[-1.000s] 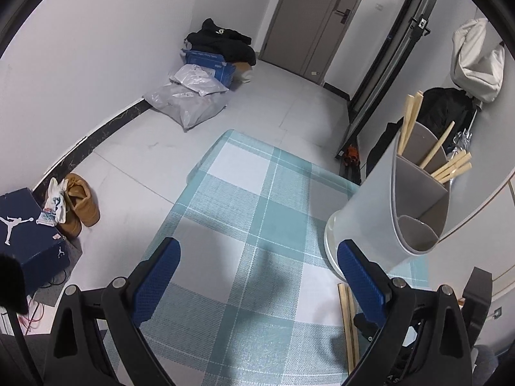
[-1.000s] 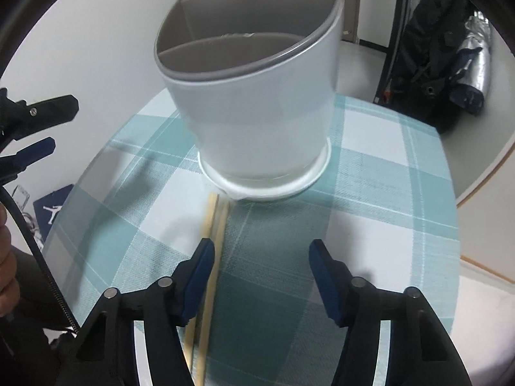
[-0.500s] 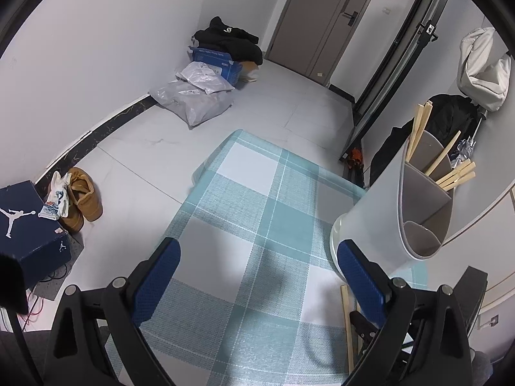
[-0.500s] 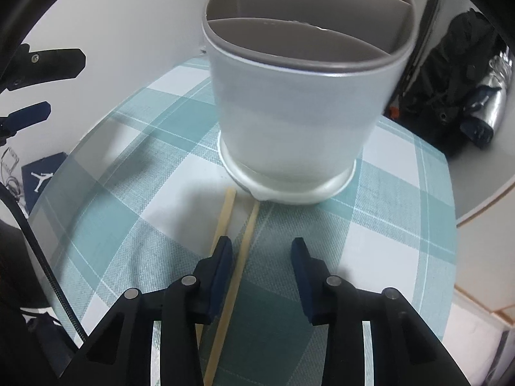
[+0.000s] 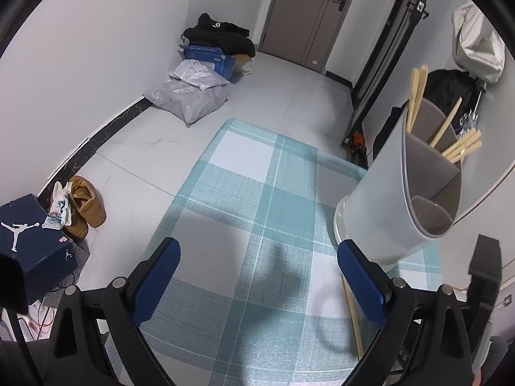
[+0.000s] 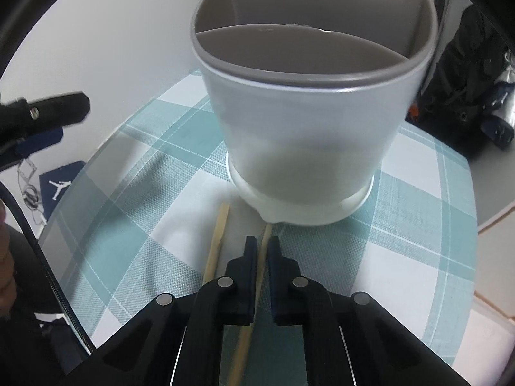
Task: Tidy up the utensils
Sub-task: 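Grasp the last chopstick with the left gripper while the right gripper holds its chopstick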
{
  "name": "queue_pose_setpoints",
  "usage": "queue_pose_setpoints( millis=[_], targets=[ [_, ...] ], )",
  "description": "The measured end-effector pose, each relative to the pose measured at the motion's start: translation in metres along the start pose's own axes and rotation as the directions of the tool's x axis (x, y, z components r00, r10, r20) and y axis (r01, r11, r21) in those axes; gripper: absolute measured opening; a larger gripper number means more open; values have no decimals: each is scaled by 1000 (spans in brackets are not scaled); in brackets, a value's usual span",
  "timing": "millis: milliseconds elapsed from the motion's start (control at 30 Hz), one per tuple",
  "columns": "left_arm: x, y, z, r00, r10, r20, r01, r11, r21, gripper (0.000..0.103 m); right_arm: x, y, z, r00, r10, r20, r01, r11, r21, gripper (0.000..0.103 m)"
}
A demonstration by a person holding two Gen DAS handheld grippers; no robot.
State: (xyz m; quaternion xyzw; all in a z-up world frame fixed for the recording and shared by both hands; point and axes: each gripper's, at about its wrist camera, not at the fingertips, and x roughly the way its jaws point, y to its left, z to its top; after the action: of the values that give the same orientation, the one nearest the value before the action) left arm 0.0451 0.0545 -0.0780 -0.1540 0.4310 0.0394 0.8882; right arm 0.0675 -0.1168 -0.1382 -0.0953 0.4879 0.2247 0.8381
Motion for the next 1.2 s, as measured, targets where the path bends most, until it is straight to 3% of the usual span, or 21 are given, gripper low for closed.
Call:
queue_pose_setpoints(
  millis=[200, 433, 733, 933, 1133, 1200],
  targets=[
    [2, -10, -7, 1000, 23, -3, -23, 999, 35, 97, -8, -25, -11, 999, 49, 10, -50, 995, 83, 4],
    [11, -21, -14, 998, 25, -53, -22, 998, 66, 97, -47, -67, -19, 987, 90, 134, -118, 969, 219, 4],
    [21, -41, -25, 991, 12, -134, 4, 993, 120, 96, -67, -111, -35, 960, 162, 227, -245, 877, 414, 4],
    [34, -45, -29, 981, 17, -191, 3, 994, 105, 96, -76, -114, -36, 942, 194, 275, -312, 810, 497, 4],
    [39, -65, -37, 979, 47, -198, -17, 988, 154, 96, -86, -114, -44, 933, 215, 287, -341, 781, 523, 4],
    [43, -70, -39, 977, 70, -200, -35, 984, 174, 87, -88, -115, -44, 927, 224, 300, -356, 774, 523, 4]
  ],
)
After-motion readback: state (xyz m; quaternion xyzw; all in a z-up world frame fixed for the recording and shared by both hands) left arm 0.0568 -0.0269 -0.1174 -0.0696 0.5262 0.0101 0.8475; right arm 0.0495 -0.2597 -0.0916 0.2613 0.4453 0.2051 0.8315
